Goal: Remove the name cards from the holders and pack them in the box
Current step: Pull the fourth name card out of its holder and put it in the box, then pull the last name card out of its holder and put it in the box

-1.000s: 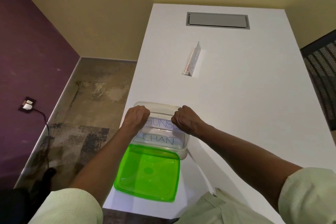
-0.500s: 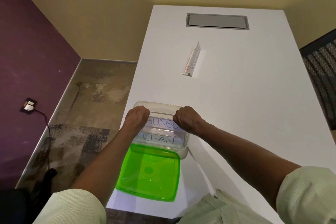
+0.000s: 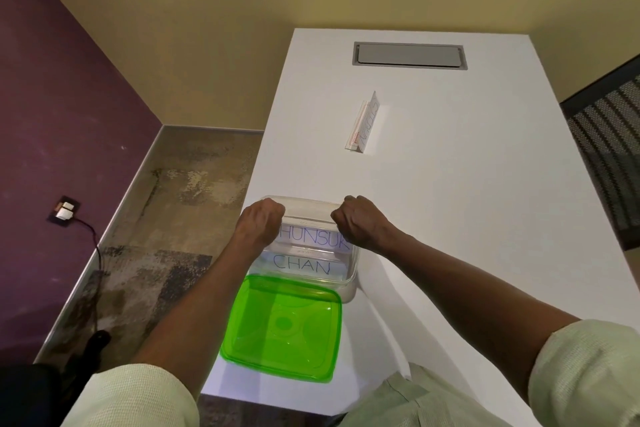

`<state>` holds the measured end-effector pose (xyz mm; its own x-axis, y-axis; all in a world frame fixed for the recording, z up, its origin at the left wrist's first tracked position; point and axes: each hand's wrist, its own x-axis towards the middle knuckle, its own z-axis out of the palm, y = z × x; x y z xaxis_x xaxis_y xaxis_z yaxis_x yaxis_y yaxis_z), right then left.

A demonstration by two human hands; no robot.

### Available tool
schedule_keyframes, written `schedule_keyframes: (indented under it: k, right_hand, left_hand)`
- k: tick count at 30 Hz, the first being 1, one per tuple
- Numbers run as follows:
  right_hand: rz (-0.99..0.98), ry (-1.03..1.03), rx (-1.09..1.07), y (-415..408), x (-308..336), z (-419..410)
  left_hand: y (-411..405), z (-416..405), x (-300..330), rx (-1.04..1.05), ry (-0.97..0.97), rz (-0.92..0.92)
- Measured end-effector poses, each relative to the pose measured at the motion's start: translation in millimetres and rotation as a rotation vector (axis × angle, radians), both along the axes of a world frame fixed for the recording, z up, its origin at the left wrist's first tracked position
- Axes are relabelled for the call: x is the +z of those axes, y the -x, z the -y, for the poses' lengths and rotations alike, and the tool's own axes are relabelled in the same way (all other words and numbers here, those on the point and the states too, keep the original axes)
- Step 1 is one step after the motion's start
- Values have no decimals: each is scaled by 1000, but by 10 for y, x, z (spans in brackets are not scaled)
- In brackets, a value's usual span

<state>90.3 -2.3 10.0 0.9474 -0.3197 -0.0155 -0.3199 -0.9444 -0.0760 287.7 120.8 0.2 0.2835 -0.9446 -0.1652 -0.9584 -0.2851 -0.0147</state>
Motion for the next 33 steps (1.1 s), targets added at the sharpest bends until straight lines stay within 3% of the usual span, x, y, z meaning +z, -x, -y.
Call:
schedule_keyframes:
  k: [10,17,33]
  right_hand:
    - [-40,87,-149,208,138,197]
    - [48,81,-270,425,208,417]
    - [139,-6,-537,1068,204,1058]
  left_hand:
    - [201,208,205,165,243,-206]
    - [441,527,356,213,415,-348]
    - [895,1146,298,259,447,-457]
